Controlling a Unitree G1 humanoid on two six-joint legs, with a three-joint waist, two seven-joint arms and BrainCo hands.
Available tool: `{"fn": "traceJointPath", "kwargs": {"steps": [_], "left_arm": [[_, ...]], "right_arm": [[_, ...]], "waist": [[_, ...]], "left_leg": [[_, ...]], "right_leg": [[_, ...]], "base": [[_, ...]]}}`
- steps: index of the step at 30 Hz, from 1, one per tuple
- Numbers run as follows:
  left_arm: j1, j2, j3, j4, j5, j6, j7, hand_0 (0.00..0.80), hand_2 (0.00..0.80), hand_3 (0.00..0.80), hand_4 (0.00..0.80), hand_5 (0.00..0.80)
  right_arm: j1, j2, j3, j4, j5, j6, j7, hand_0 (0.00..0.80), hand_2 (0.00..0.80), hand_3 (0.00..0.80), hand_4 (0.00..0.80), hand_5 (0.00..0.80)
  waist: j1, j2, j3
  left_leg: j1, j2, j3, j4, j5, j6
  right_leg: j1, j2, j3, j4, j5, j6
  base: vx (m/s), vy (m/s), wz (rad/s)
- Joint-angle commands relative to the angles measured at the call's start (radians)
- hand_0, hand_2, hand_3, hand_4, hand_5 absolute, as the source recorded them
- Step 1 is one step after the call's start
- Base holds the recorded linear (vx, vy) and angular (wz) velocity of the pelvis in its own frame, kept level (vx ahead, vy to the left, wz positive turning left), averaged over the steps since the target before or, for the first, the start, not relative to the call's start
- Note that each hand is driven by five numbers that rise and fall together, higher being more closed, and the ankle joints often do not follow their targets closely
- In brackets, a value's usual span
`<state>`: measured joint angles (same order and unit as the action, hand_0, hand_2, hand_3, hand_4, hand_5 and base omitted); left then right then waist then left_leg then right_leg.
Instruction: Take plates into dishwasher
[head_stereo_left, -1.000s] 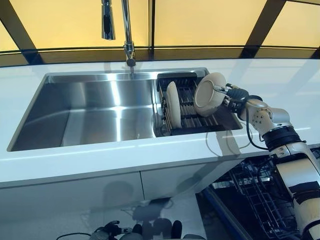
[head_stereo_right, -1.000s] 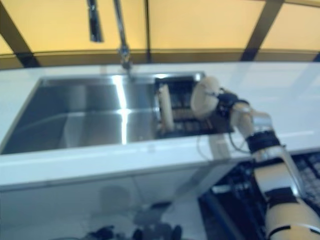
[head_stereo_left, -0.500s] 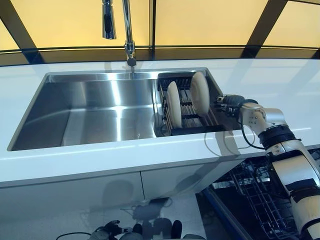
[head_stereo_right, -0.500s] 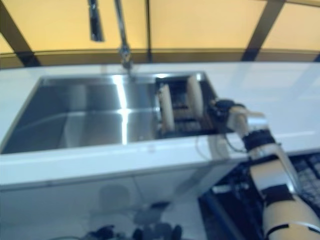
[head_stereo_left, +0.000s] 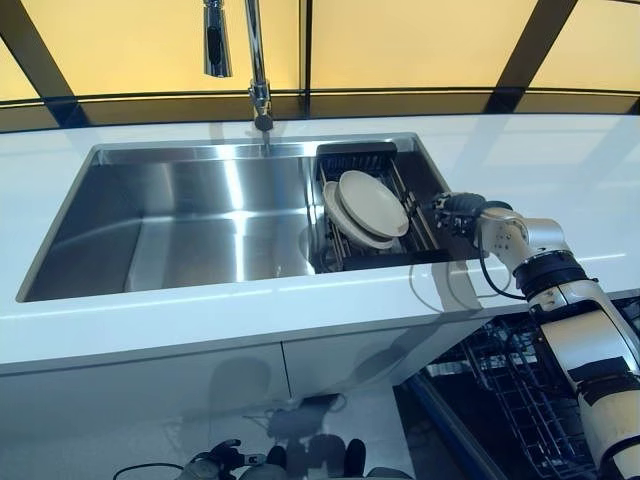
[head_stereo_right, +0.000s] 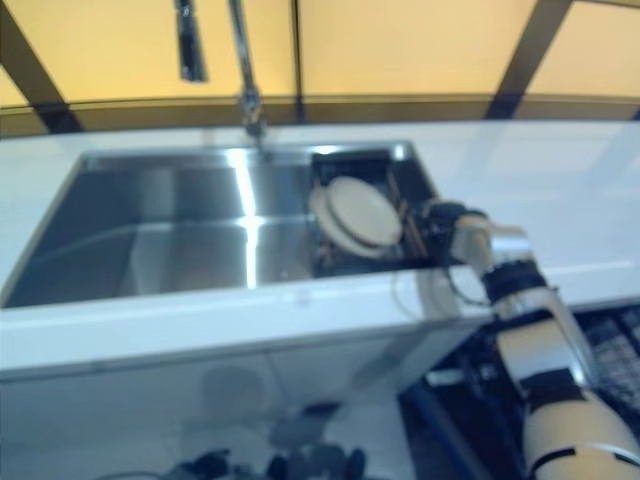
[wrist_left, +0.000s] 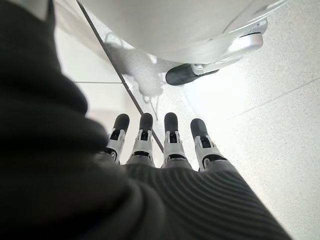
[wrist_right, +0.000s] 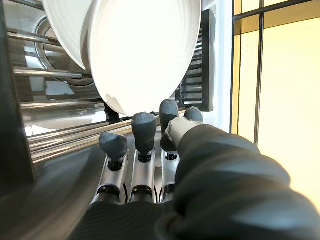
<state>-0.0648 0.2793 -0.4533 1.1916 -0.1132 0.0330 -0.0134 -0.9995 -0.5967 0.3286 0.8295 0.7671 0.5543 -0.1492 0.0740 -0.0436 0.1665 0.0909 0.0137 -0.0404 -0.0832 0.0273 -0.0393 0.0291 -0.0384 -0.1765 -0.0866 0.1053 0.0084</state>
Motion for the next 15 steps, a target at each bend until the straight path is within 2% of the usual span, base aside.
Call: {"fn": "traceJointPath", "kwargs": {"steps": [1,2,6,7,9,11,15], "left_arm": [[-0.046,0.008,-0.051,0.024,-0.017,-0.01,0.008,0.0,0.0,0.0,0.0,0.0],[-0.046,0.007,-0.056,0.024,-0.02,-0.008,0.009,0.0,0.0,0.0,0.0,0.0],[-0.037,0.009,-0.059,0.009,-0.02,-0.004,0.012,0.0,0.0,0.0,0.0,0.0],[-0.037,0.009,-0.059,0.009,-0.02,-0.004,0.012,0.0,0.0,0.0,0.0,0.0],[-0.03,0.01,-0.056,0.007,-0.011,-0.009,0.01,0.0,0.0,0.0,0.0,0.0],[-0.025,0.01,-0.051,0.006,0.0,-0.015,0.011,0.0,0.0,0.0,0.0,0.0],[-0.018,0.009,-0.033,0.0,0.019,-0.017,0.006,0.0,0.0,0.0,0.0,0.0]], "right_arm": [[-0.132,-0.023,0.051,0.022,-0.07,-0.06,-0.006,0.116,0.116,0.116,0.116,0.116],[-0.14,-0.027,0.06,0.021,-0.135,-0.104,-0.026,0.0,0.0,0.0,0.0,0.0],[-0.181,-0.066,0.11,-0.056,-0.369,-0.198,-0.091,0.0,0.0,0.0,0.0,0.0],[-0.181,-0.066,0.11,-0.056,-0.369,-0.198,-0.091,0.0,0.0,0.0,0.0,0.0],[-0.207,-0.088,0.144,-0.142,-0.513,-0.235,-0.138,0.0,0.0,0.0,0.0,0.0],[-0.211,-0.108,0.166,-0.265,-0.608,-0.247,-0.18,0.0,0.0,0.0,0.0,0.0],[-0.155,-0.128,0.147,-0.457,-0.678,-0.242,-0.194,0.0,0.0,0.0,0.0,0.0]], "waist": [[0.031,-0.05,-0.005],[0.032,-0.05,-0.007],[0.034,-0.051,-0.012],[0.034,-0.051,-0.012],[0.035,-0.052,-0.013],[0.035,-0.052,-0.013],[0.028,-0.055,-0.017]], "left_leg": [[-0.034,-0.057,0.046,0.02,-0.011,0.04],[-0.033,-0.058,0.044,0.019,-0.011,0.04],[-0.032,-0.059,0.042,0.019,-0.01,0.038],[-0.032,-0.059,0.042,0.019,-0.01,0.038],[-0.034,-0.061,0.039,0.024,-0.012,0.039],[-0.037,-0.063,0.037,0.026,-0.012,0.042],[-0.039,-0.065,0.036,0.03,-0.017,0.046]], "right_leg": [[0.04,0.008,0.039,0.012,-0.045,0.017],[0.041,0.008,0.038,0.012,-0.045,0.017],[0.042,0.007,0.036,0.011,-0.044,0.022],[0.042,0.007,0.036,0.011,-0.044,0.022],[0.043,0.005,0.035,0.012,-0.046,0.025],[0.041,0.005,0.036,0.014,-0.048,0.026],[0.039,0.006,0.039,0.015,-0.051,0.028]], "base": [[0.0,0.0,0.0],[0.0,0.0,0.0],[0.0,0.0,0.0],[0.0,0.0,0.0],[0.0,0.0,0.0],[0.0,0.0,0.0],[-0.013,0.0,0.03]]}}
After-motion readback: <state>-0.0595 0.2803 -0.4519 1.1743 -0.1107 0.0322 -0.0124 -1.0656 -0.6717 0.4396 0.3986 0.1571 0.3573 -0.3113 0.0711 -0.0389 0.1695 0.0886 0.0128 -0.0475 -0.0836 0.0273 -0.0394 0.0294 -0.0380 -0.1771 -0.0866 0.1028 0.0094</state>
